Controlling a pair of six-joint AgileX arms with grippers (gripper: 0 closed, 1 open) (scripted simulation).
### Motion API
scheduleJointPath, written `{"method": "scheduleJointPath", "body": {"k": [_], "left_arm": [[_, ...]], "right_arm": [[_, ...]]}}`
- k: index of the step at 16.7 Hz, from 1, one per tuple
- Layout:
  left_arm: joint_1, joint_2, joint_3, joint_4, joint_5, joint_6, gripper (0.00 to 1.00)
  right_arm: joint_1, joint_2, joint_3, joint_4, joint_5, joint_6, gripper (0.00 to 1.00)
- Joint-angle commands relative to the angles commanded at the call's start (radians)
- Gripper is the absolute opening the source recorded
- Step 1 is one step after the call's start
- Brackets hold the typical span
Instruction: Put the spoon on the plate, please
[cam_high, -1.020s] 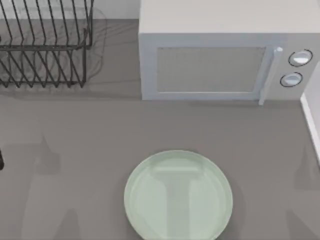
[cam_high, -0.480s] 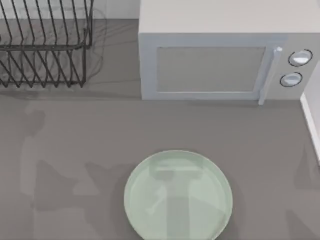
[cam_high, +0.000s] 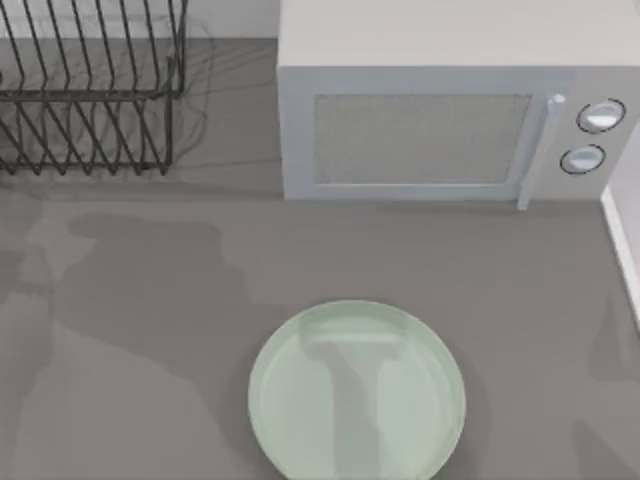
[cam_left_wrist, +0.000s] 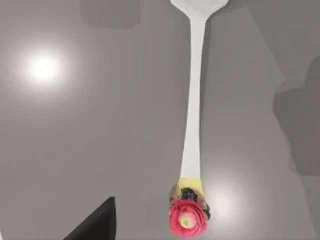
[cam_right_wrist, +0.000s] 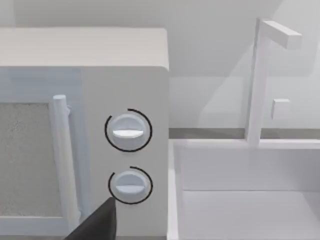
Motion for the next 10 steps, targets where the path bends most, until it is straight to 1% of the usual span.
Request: {"method": "scheduleJointPath", "body": {"k": [3, 5, 10], "left_arm": [[0.025, 0.164, 0.124, -0.088, 0.000, 0.040, 1.00], [0.037, 0.228, 0.180, -0.128, 0.000, 0.057, 1.00], [0.042, 0.254, 0.203, -0.145, 0.000, 0.065, 1.00]], "right_arm": [[0.000, 0.000, 0.000, 0.000, 0.000, 0.000, 1.00], [0.000, 0.000, 0.000, 0.000, 0.000, 0.000, 1.00], [0.000, 0.000, 0.000, 0.000, 0.000, 0.000, 1.00]]}}
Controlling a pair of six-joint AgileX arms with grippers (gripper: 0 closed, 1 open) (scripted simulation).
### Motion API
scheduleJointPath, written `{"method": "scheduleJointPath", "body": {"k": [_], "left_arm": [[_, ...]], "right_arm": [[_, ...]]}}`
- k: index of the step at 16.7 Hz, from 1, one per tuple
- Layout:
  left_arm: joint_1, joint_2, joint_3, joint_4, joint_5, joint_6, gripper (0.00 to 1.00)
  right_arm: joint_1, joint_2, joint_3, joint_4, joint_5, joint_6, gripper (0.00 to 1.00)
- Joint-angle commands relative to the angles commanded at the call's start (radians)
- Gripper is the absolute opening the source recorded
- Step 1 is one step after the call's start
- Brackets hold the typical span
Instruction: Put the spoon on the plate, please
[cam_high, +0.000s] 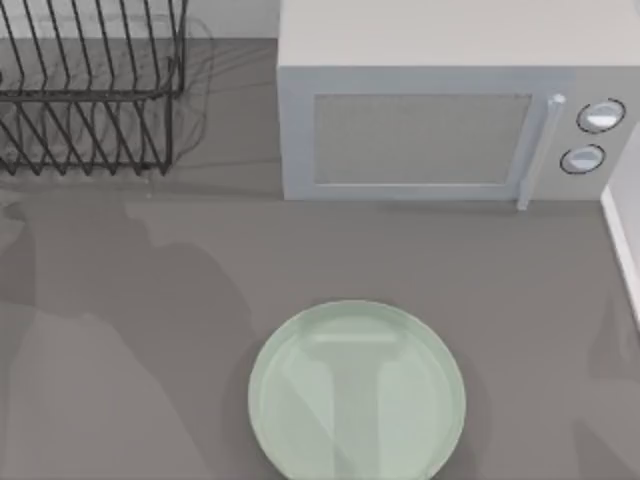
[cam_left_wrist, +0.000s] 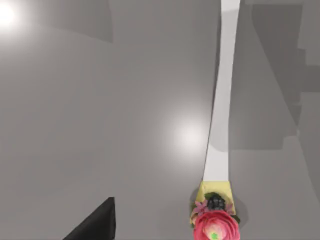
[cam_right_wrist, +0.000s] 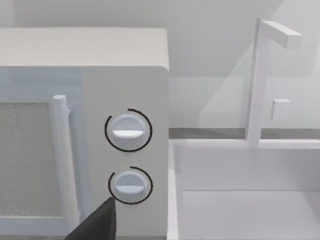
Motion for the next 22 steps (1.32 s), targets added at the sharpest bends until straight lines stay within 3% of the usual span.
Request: {"method": "scheduleJointPath", "body": {"k": [4, 11, 16, 22], "left_arm": [[-0.003, 0.010, -0.035, 0.041, 0.000, -0.002, 1.00], [0.002, 0.108, -0.210, 0.322, 0.001, 0.004, 1.00], [0.003, 0.116, -0.225, 0.341, 0.001, 0.004, 1.00], [0.003, 0.116, -0.225, 0.341, 0.001, 0.004, 0.55]], "right_arm": [[0.000, 0.000, 0.000, 0.000, 0.000, 0.000, 1.00], [0.000, 0.000, 0.000, 0.000, 0.000, 0.000, 1.00], [0.000, 0.000, 0.000, 0.000, 0.000, 0.000, 1.00], [0.000, 0.000, 0.000, 0.000, 0.000, 0.000, 1.00]]}}
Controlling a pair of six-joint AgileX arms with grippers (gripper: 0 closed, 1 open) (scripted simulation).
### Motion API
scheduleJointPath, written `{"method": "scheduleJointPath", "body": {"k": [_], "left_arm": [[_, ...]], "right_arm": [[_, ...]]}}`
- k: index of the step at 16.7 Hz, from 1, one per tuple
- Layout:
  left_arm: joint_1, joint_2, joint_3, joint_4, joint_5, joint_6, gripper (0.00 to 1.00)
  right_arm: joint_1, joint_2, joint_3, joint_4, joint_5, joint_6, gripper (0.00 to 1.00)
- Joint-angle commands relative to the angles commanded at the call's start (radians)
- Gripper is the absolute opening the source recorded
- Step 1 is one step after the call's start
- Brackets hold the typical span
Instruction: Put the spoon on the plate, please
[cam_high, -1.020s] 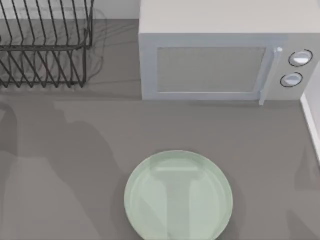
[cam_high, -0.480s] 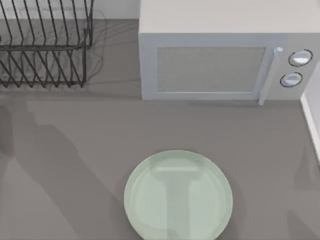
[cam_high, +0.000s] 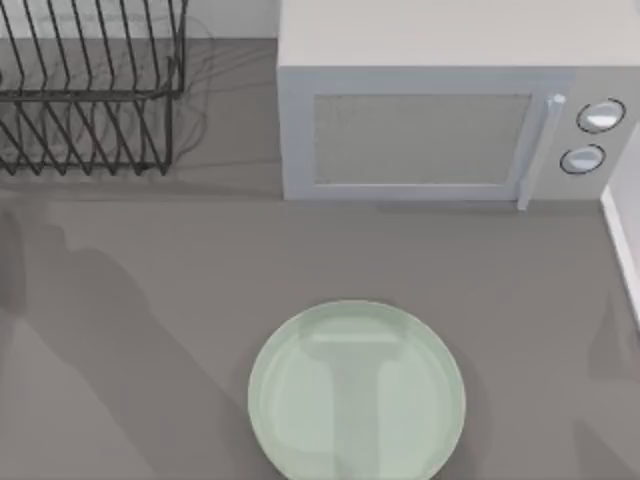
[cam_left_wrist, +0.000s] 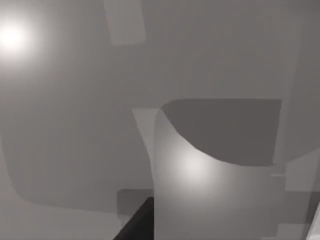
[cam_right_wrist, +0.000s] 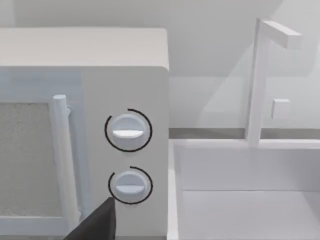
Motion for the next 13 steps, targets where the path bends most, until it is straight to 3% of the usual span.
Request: {"method": "scheduleJointPath", "body": {"k": [7, 13], "left_arm": [[0.000, 0.000, 0.000, 0.000, 0.000, 0.000, 0.02], [0.000, 0.000, 0.000, 0.000, 0.000, 0.000, 0.00]], "right_arm": [[0.000, 0.000, 0.000, 0.000, 0.000, 0.000, 1.00], [0.000, 0.000, 0.000, 0.000, 0.000, 0.000, 1.00]]}}
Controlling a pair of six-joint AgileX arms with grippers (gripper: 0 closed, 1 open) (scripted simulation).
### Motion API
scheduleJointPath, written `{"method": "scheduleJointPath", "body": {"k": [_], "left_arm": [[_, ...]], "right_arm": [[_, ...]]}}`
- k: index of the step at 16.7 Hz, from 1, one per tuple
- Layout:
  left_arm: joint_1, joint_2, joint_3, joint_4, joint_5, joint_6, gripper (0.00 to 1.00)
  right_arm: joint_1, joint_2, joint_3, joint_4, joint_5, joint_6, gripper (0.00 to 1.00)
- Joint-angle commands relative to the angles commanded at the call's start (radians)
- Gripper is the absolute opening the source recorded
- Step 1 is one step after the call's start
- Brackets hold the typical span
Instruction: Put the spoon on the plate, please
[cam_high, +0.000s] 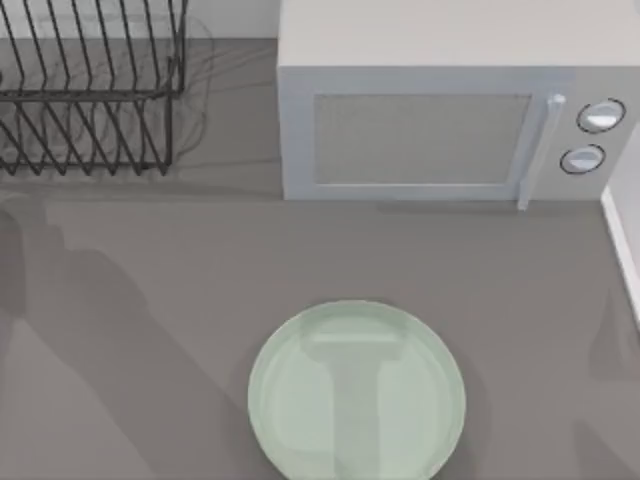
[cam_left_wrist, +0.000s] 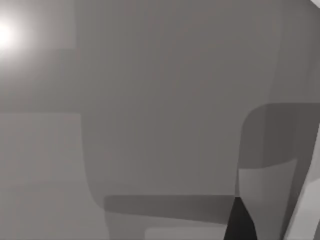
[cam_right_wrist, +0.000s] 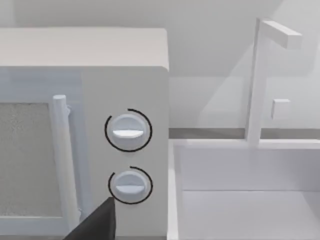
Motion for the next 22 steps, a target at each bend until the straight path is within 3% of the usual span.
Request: {"method": "scheduleJointPath", "body": {"k": [6, 13, 22], "left_arm": [[0.025, -0.053, 0.058, -0.047, 0.034, -0.021, 0.00], [0.023, -0.125, 0.261, -0.339, 0.034, -0.024, 0.00], [-0.004, -0.135, 0.275, -0.350, 0.042, -0.078, 0.00]], "right_arm": [[0.000, 0.000, 0.000, 0.000, 0.000, 0.000, 1.00], [0.000, 0.000, 0.000, 0.000, 0.000, 0.000, 1.00], [0.000, 0.000, 0.000, 0.000, 0.000, 0.000, 1.00]]}}
